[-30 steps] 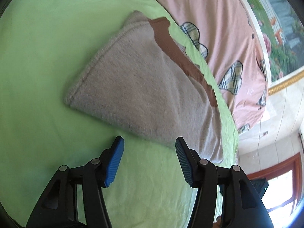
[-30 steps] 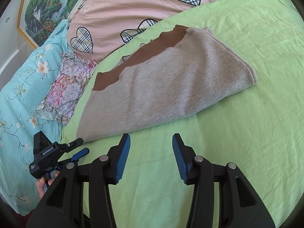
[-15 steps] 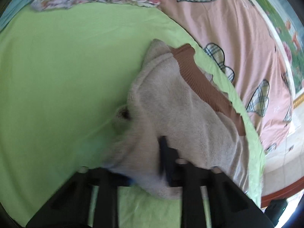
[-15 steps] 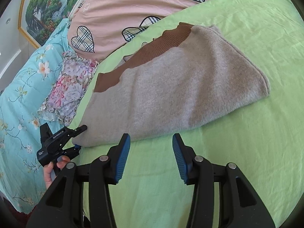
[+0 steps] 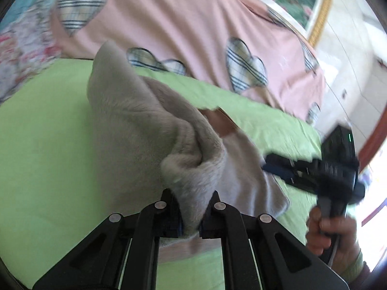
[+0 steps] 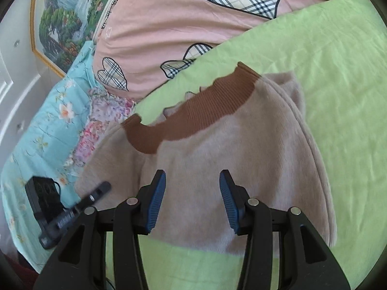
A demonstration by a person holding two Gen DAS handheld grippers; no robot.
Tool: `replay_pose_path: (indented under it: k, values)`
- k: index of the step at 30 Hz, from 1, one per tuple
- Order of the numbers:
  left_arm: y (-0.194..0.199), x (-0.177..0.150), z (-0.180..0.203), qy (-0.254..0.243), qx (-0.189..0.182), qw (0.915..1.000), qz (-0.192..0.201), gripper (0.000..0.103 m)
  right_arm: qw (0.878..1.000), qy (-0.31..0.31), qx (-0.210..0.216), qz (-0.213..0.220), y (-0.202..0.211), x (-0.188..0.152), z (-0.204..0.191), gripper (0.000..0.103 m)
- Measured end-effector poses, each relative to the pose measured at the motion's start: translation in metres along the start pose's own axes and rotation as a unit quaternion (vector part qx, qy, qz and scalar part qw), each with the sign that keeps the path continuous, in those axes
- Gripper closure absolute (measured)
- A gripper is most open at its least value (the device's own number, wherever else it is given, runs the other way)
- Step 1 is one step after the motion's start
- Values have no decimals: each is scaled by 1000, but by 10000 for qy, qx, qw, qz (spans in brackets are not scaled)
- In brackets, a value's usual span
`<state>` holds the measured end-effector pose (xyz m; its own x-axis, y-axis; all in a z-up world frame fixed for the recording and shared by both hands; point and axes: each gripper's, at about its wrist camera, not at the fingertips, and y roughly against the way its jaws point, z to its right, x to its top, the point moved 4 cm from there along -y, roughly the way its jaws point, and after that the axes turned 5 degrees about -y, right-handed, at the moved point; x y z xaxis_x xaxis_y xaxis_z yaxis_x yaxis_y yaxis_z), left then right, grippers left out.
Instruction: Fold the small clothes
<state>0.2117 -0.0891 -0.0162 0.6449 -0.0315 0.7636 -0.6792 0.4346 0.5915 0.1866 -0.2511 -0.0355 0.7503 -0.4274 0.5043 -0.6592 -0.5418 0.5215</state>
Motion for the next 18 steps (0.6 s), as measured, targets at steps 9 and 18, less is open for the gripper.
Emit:
replay_pose_path:
  k: [9,18]
  values:
    - [-50,-29,16,-4,-188,9986,-488,97,9940,-196,639,-871,-72,22,-3,25]
    - [-44,-29,18,-162,-85,9984,-536,97,9852,371,690,-1527,-160,30,-50,74]
